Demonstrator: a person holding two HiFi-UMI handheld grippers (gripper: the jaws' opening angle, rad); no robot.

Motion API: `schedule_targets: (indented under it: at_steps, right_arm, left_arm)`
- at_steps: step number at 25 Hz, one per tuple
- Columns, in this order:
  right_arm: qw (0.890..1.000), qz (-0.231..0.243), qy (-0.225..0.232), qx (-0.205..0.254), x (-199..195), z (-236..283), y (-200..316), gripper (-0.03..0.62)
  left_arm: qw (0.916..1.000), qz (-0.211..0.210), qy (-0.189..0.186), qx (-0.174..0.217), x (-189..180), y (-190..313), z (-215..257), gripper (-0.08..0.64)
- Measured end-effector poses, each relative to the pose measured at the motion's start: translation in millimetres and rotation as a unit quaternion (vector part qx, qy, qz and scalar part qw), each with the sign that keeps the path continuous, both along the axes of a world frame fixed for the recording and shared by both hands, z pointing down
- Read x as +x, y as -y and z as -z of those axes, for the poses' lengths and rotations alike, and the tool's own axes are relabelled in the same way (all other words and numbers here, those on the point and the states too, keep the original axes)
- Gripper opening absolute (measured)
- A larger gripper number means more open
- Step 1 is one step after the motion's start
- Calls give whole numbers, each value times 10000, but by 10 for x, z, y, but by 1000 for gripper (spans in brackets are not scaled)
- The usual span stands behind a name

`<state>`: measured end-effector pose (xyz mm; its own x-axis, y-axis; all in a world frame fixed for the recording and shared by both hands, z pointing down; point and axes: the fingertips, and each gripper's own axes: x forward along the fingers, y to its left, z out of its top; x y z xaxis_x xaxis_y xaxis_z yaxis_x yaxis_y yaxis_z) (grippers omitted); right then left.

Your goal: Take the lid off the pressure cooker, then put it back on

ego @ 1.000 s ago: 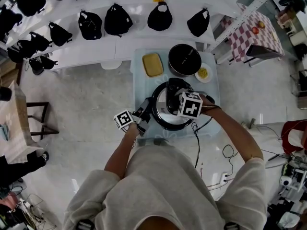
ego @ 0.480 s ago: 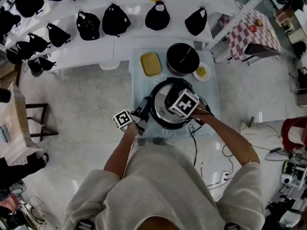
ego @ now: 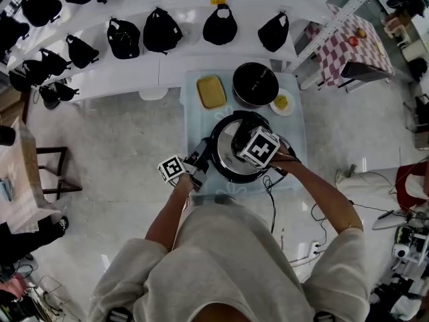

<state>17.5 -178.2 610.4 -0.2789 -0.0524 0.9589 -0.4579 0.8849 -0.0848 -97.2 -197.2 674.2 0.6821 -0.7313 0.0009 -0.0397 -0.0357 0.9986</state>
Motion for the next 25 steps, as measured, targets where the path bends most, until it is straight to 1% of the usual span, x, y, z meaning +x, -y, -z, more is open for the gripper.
schedule_targets:
  at_steps: [2, 3, 6, 8, 10, 13, 16, 19, 25]
  right_arm:
    - [9999, -93, 2, -63, 39, 33, -4, 273]
    - [9998, -158, 11, -92, 55, 62, -4, 273]
    - [9998, -178, 66, -44, 77, 183, 14, 273]
    - [9998, -175, 90, 53, 116, 261, 32, 273]
    - [9995, -258, 126, 103, 183, 321, 46, 273]
    - [9984, -502, 216, 156, 351, 407, 75, 273]
    - [9949, -932, 242, 285, 675, 500, 92, 273]
    - [9897, -1367, 192, 390, 1086, 574, 69, 273]
    - [9731, -2258, -8, 464, 2000, 648, -121, 273]
  left_arm:
    - [9999, -29, -139, 56, 27, 10, 55, 64]
    - [9999, -41, -124, 63, 21, 12, 48, 64]
    - [9999, -45, 101, 10, -26, 6, -41, 64]
    - [10000, -57, 63, 3, -18, 6, -40, 64]
    - [9999, -90, 100, -26, -21, 3, -64, 64]
    - [9998, -131, -119, -10, 12, 9, 26, 66]
    - [9998, -198, -100, 7, 20, 4, 37, 66]
    - [9998, -162, -72, -59, 15, -5, 12, 66]
    - [9999, -125, 6, -102, 18, 5, -9, 66]
